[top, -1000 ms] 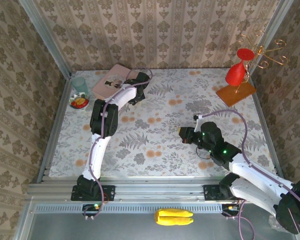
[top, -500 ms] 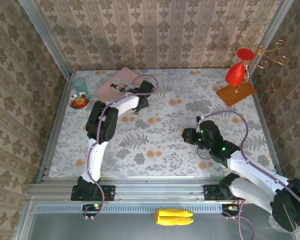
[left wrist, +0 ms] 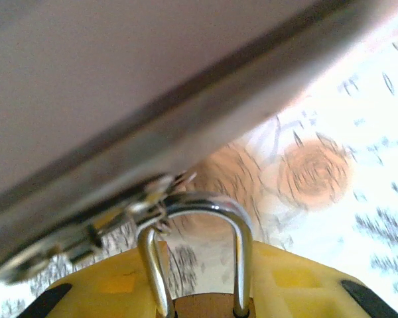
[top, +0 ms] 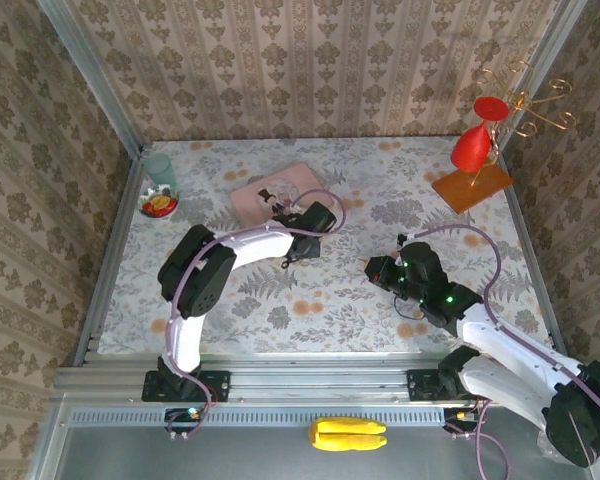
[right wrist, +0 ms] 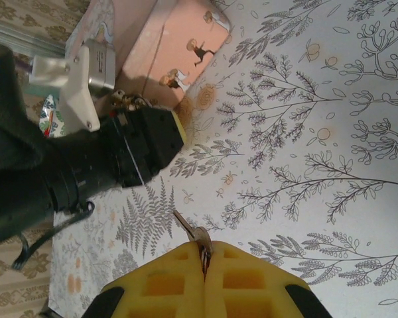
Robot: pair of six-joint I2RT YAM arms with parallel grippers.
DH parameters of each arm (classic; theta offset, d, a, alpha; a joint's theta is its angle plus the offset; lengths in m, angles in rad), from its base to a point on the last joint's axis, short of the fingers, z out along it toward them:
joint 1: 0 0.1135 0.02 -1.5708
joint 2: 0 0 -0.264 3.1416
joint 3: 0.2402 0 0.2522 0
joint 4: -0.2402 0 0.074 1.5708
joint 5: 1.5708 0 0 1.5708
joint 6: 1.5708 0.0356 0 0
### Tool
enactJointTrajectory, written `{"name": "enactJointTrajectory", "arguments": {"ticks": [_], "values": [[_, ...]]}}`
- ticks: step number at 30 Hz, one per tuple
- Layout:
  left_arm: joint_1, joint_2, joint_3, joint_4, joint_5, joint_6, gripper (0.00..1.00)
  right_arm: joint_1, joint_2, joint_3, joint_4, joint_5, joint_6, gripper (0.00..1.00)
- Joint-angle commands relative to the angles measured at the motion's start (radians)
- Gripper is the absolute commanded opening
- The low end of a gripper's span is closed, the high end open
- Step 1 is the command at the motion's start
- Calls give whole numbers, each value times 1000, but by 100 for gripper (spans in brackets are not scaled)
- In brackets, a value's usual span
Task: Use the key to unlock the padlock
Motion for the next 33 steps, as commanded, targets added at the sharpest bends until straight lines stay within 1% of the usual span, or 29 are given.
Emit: {"name": "enactJointTrajectory", "arguments": {"ticks": [1, 9, 13, 17, 21, 24, 26, 29, 31, 33], "values": [[-34, -98, -35, 9, -9, -41, 15, -6, -27, -14, -34, 39, 29, 0], [-94, -147, -133, 37, 9, -98, 17, -7, -9, -15, -21, 43, 46, 0], [-102, -150, -139, 49, 28, -108, 21, -7, -1, -12, -14, 41, 48, 0], [-103, -175, -142, 67, 34, -83, 33, -7, 1, -13, -14, 46, 49, 0], [-103, -224, -168, 94, 22, -46, 51, -7, 15, -5, -13, 43, 44, 0], [-103, -276, -217, 136, 13, -26, 57, -7, 32, 5, -11, 38, 39, 0], [-103, -320, -273, 194, 10, -14, 60, -7, 42, 6, -4, 37, 39, 0], [-101, -392, -401, 348, 29, 1, 63, -7, 56, 9, 5, 34, 39, 0], [-90, -434, -493, 491, 86, 39, 64, -7, 63, 13, 11, 29, 37, 0], [-65, -475, -593, 664, 192, 96, 63, -7, 68, 18, 25, 13, 27, 0]]}}
